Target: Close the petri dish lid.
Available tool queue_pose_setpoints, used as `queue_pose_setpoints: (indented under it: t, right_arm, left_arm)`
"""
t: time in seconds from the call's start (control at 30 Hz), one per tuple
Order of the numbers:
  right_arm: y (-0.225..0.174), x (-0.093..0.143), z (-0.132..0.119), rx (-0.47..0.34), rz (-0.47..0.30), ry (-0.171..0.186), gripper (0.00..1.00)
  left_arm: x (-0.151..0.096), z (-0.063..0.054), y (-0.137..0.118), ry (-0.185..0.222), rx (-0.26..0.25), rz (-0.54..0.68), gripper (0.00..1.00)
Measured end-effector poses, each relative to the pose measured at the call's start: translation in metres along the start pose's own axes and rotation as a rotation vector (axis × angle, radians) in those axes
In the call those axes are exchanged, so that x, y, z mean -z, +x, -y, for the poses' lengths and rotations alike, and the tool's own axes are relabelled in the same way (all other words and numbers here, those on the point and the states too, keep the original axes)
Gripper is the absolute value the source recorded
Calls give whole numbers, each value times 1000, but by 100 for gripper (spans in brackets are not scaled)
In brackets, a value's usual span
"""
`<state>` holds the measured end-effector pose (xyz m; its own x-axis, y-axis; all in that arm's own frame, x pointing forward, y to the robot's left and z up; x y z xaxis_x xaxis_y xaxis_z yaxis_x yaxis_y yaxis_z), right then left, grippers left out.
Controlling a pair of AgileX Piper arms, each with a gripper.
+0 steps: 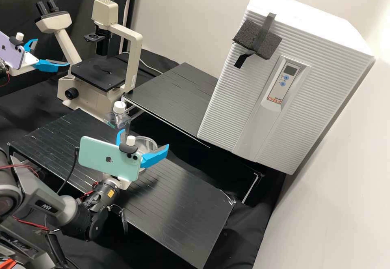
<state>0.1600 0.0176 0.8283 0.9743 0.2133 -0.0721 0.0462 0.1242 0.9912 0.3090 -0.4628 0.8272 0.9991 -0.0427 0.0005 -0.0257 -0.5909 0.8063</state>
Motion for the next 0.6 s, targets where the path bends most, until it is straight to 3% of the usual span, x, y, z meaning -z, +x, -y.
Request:
queue_pose_setpoints:
  t: [0.6]
  right_arm:
    - [-8,9,1,66,-62,-18,0]
  left_arm:
    - [0,0,0,0,0,0,100]
